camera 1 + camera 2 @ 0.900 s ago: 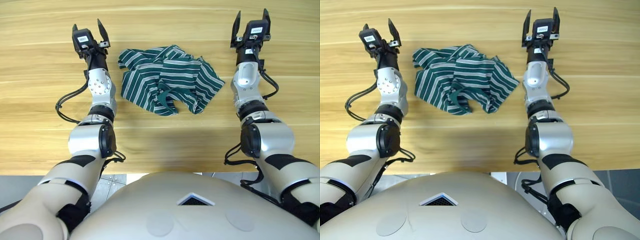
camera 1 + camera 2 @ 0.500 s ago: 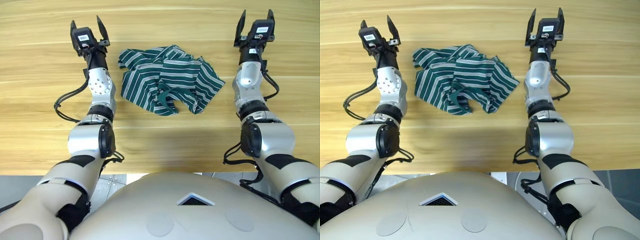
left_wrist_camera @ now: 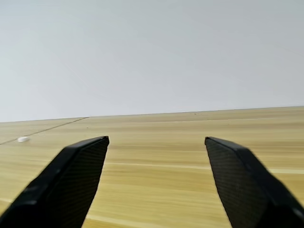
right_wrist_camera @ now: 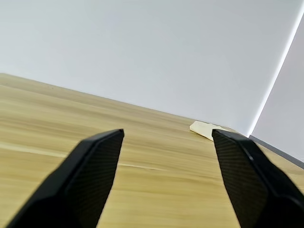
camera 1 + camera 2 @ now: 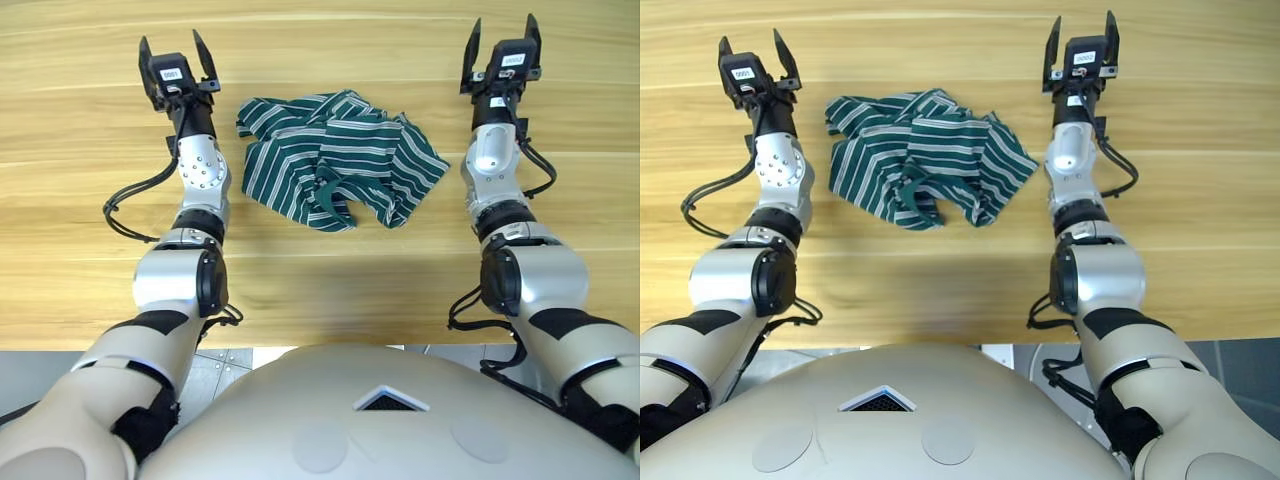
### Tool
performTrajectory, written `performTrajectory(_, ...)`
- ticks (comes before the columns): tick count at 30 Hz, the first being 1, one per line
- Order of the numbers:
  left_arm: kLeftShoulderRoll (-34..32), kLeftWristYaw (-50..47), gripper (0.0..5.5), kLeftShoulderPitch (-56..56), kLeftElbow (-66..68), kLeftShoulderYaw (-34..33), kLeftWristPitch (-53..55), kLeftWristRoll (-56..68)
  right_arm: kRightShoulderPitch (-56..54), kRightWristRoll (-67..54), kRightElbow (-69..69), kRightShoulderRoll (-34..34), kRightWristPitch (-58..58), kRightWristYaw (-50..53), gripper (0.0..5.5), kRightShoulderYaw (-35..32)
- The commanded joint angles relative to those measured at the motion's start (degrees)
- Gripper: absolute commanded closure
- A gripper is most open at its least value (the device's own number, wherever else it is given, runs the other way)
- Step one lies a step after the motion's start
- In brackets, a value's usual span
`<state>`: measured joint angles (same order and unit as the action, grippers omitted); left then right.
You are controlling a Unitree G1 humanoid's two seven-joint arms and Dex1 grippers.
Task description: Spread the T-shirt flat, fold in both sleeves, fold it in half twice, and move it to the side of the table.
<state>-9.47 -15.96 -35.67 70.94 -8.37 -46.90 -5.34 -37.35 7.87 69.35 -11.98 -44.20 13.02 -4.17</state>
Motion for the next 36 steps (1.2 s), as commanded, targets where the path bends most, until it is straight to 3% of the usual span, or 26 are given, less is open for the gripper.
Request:
performTrajectory(1,1.85,4.16,1.73,0.13,0.65,0.44,1.61,0.83,1.04,0.12,-0.64,-0.59,-0.33,-0.17,2.05,0.03)
performTrajectory(5,2.27,5.80,1.73,0.53,0.34,0.56,1.73,1.15,1.34,0.50,-0.91,-0.12,-0.65,-0.70,2.05,0.63)
performTrajectory(10,-0.13,-11.58,1.73,0.25,0.98,4.88,5.11,-7.68,1.24,-0.51,-0.89,0.22,-0.28,-0.81,2.05,-0.11)
performTrajectory(17,-0.51,-16.59,1.73,0.12,1.55,6.95,4.85,-10.43,1.11,-0.08,-0.76,0.10,-0.30,0.12,2.05,-0.09)
performTrajectory(26,1.54,13.69,1.73,1.76,-1.27,0.65,-3.43,4.65,4.64,4.52,-3.98,-3.03,-3.08,-0.70,2.05,3.49)
performTrajectory(30,-1.49,49.17,1.73,12.14,-22.90,1.66,-2.76,26.19,12.71,11.25,-15.25,-13.28,-8.90,-4.71,2.05,7.25)
performTrajectory(33,-5.77,59.46,1.73,19.82,-34.59,5.70,-1.00,29.88,18.06,14.03,-20.85,-19.99,-9.45,-8.12,2.05,8.40)
performTrajectory(36,-11.74,65.92,1.73,29.56,-45.62,10.82,-1.90,25.87,23.87,16.09,-28.51,-25.56,-7.86,-12.81,2.05,9.38)
